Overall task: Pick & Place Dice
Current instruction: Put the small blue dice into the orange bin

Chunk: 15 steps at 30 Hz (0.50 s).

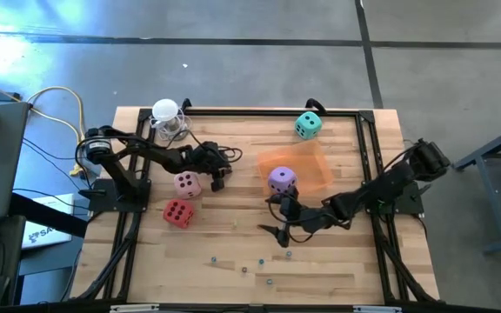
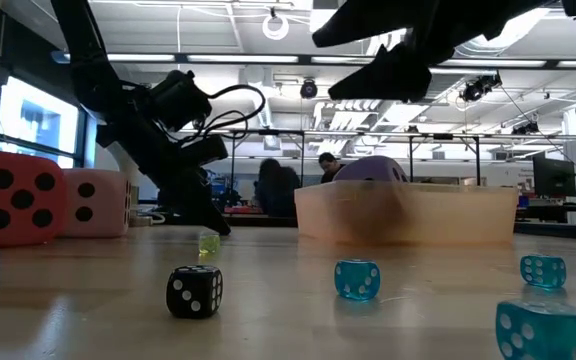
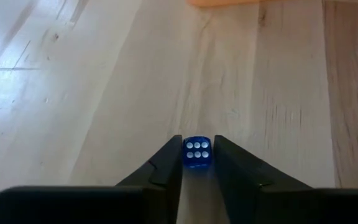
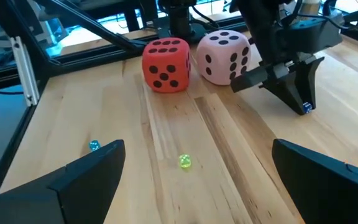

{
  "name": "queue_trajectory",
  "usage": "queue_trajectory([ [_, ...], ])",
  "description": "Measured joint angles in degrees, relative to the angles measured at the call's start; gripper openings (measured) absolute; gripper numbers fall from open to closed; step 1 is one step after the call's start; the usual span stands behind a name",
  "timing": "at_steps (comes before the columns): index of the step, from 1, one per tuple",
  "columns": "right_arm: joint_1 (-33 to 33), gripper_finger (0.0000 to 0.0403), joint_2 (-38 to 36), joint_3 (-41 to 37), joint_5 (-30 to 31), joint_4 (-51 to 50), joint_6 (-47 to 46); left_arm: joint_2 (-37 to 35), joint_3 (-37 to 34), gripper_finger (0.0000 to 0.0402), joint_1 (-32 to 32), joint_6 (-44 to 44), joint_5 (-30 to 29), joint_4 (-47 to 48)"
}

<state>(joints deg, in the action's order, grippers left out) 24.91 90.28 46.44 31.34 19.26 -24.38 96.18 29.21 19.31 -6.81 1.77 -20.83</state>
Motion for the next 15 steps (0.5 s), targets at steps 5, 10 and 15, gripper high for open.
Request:
queue_trajectory([
  [5,-0.3,0.0398,0.2,0.0,0.2,1.4,0.1,0.0,0.0,0.0054,0.0,-1.0,0.1,0.8],
  [10,-0.6,0.0398,0.2,0.0,0.2,3.4,0.4,0.0,0.0,0.0046,-0.8,-2.9,-0.7,1.6],
  [15,-1.6,0.0398,0.2,0.0,0.0,3.4,-5.6,-3.4,-0.2,0.0046,-4.9,-8.3,-4.1,1.1],
])
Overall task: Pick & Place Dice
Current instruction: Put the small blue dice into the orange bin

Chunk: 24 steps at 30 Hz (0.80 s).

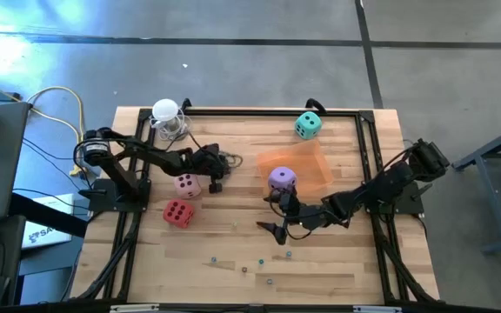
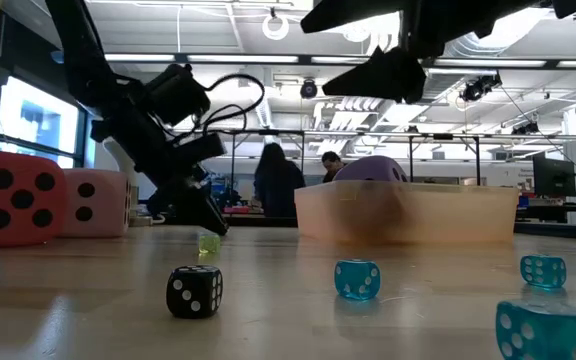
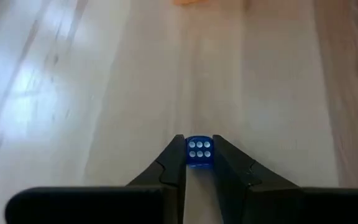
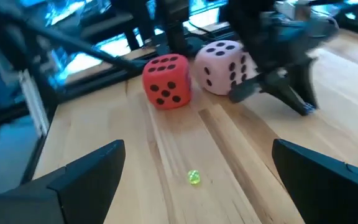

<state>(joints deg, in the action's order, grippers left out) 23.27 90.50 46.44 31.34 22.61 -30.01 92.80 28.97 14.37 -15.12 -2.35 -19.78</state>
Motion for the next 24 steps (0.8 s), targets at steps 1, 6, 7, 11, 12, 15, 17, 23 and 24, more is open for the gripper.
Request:
queue_trajectory([
  [1,-0.4,0.0398,0.0,0.0,0.0,-0.1,-2.3,-1.5,0.0,0.0046,-1.8,-1.5,-1.5,0.1],
  [6,-3.2,0.0398,0.0,0.0,-2.0,-0.1,-17.3,-10.5,-0.2,0.0045,-13.4,-13.0,-9.7,-1.2],
  [7,-4.0,0.0398,0.0,0.0,-3.8,0.0,-19.6,-12.1,-0.1,0.0045,-16.0,-15.2,-10.6,-2.2],
  [11,-6.2,0.0398,0.0,0.0,-9.2,0.4,-22.5,-16.3,0.4,0.0045,-25.6,-20.4,-17.2,-5.9],
  [12,-6.5,0.0398,0.0,0.0,-9.2,0.5,-22.6,-16.9,1.2,0.0045,-27.4,-21.0,-19.3,-6.7],
  [15,-7.1,0.0398,0.0,0.0,-9.2,2.0,-21.8,-16.9,3.3,0.0045,-31.0,-21.3,-25.5,-6.5],
  [17,-7.3,0.0395,0.0,0.0,-9.2,4.0,-20.1,-16.2,4.8,0.0045,-32.0,-21.4,-29.1,-6.2],
  [23,-7.2,0.037,0.0,0.0,-9.2,7.0,-17.9,-14.2,9.1,0.0045,-32.8,-18.9,-32.7,-5.5],
  [24,-7.1,0.0364,0.0,0.0,-8.9,6.9,-17.9,-13.8,9.8,0.0045,-32.8,-18.2,-32.7,-5.5],
])
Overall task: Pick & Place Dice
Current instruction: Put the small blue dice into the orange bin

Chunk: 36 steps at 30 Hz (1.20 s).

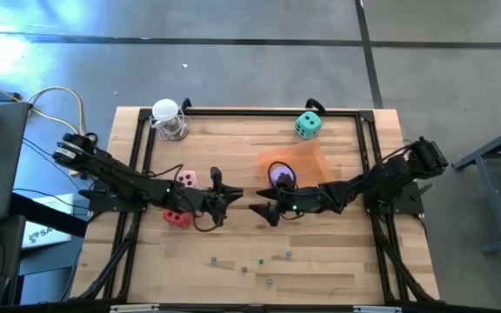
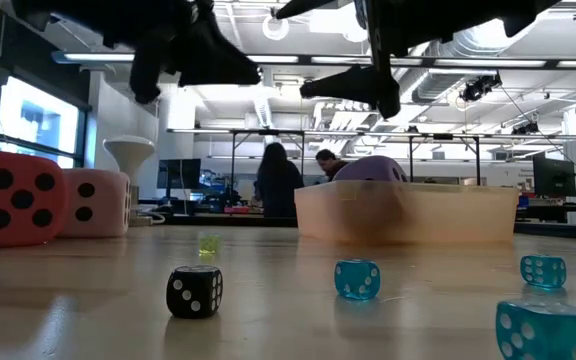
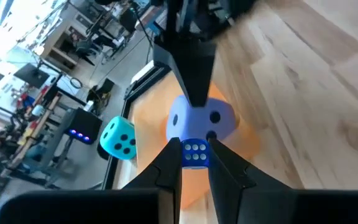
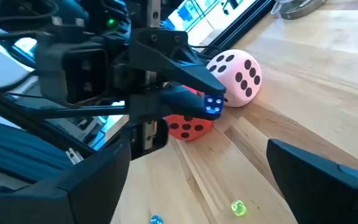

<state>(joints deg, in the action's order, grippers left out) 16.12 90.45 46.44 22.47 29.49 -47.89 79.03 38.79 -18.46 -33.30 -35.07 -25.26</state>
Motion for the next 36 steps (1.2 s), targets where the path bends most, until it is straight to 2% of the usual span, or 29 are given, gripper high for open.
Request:
queue_trajectory([
  [7,0.0,0.0337,0.0,0.0,2.1,-0.1,0.1,4.6,4.6,0.0045,-0.9,0.6,0.0,-0.2],
  [17,0.0,0.0329,0.0,0.0,2.1,-1.1,0.1,8.8,7.6,0.0057,-1.2,0.4,-2.7,-2.6],
  [36,-0.1,0.0329,0.0,0.0,3.1,-1.9,1.2,8.8,7.6,0.0061,-1.2,0.6,-0.7,-4.6],
])
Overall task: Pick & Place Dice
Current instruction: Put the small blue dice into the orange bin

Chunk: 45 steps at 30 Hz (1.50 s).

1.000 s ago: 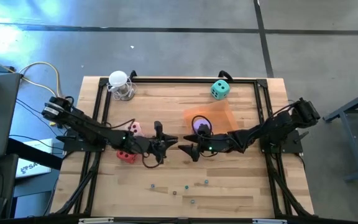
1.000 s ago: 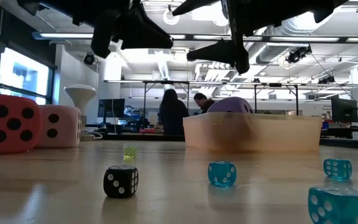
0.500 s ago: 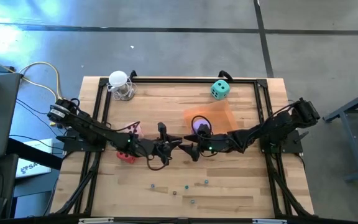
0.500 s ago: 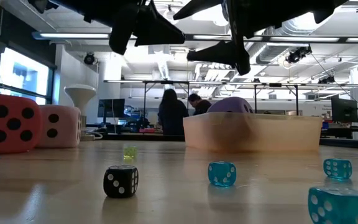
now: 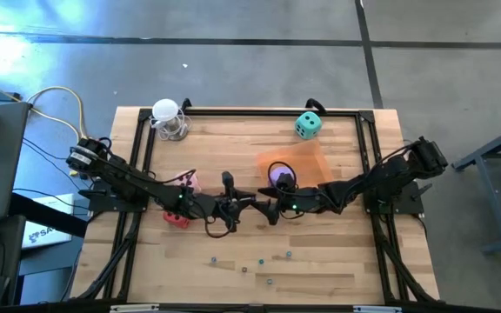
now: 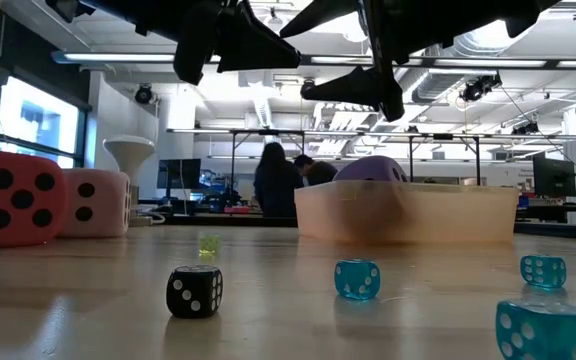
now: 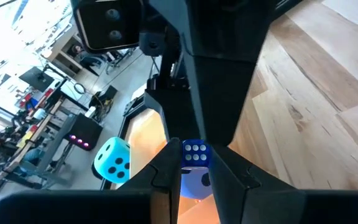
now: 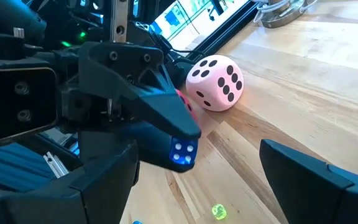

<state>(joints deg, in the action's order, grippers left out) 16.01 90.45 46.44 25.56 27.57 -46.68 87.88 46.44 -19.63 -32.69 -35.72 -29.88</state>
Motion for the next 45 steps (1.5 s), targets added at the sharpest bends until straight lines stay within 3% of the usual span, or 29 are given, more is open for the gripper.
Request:
queue_trajectory([
  [13,-0.5,0.0316,0.0,0.0,0.0,-0.3,0.4,0.0,0.0,0.0061,0.0,0.2,0.2,0.0],
  [27,-1.1,0.0186,0.0,0.0,-0.4,-0.3,0.4,0.0,-0.1,0.0061,0.0,1.2,0.0,0.1],
  [45,-1.1,0.0048,0.0,0.1,-1.0,-0.2,3.1,0.1,-0.1,0.0061,0.2,1.0,-0.1,0.2],
])
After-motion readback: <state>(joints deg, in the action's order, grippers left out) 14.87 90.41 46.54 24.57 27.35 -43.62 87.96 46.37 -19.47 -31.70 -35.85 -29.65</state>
